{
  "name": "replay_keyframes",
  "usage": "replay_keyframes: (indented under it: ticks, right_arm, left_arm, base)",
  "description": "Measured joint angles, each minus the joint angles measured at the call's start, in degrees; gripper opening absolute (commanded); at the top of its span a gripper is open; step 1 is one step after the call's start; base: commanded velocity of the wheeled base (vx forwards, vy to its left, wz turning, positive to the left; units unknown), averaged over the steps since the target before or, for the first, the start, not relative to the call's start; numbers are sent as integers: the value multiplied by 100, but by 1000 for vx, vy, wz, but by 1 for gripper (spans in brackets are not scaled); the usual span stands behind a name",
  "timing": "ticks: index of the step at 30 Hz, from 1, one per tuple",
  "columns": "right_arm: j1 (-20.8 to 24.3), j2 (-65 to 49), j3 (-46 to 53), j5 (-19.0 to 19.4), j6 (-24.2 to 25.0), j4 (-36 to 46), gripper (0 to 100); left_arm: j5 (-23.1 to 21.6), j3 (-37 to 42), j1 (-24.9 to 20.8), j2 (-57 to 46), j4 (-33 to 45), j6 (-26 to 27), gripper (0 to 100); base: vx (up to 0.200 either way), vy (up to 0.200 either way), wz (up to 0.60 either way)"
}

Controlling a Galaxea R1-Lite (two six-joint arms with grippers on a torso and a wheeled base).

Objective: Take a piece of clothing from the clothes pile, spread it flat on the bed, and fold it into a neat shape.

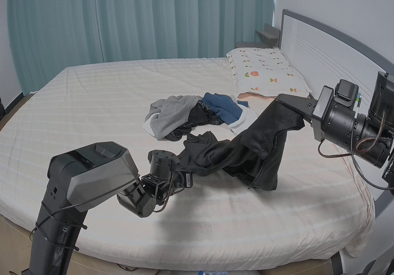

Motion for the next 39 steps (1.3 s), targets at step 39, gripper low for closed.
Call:
replay_keyframes:
  ticks: [39]
  right_arm:
    - [-628,2389,700,-402,338,-2912,0]
  left_arm:
    - [-271,2789,0,-3902,503,-3433,0]
  base:
    - [-31,0,0]
